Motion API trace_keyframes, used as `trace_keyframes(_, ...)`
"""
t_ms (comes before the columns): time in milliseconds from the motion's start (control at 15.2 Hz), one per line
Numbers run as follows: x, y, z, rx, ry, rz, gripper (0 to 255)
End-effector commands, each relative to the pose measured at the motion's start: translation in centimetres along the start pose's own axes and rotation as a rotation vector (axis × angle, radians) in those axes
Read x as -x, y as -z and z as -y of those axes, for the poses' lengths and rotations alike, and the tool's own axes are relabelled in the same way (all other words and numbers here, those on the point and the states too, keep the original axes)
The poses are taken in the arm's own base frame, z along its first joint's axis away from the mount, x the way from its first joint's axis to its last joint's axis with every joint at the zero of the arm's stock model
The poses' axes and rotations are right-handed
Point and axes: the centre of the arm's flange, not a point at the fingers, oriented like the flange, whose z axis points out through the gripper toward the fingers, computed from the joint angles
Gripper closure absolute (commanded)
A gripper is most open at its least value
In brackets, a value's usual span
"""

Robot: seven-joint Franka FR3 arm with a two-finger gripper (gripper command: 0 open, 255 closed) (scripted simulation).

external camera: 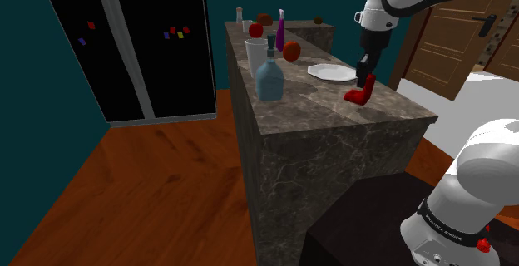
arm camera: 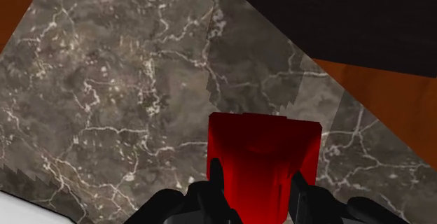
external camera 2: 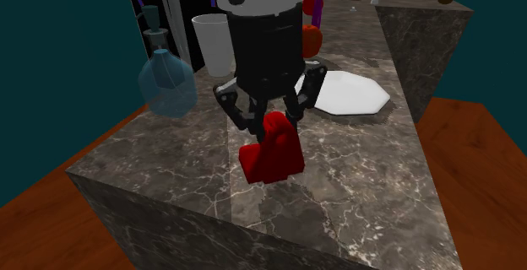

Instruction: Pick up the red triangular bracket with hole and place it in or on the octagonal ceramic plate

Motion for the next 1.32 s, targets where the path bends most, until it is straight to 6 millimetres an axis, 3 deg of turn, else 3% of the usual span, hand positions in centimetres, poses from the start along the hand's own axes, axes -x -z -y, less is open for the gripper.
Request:
trace_keyframes(0, 0.0, 1.1, 0.0, 0.000, 0.000, 0.000, 255)
trace_keyframes(594, 0.0, 5.3, -0.5, 0.000, 0.000, 0.000, 255)
trace_keyframes(1254, -7.9, 5.0, -11.1, 0.000, 0.000, 0.000, 255)
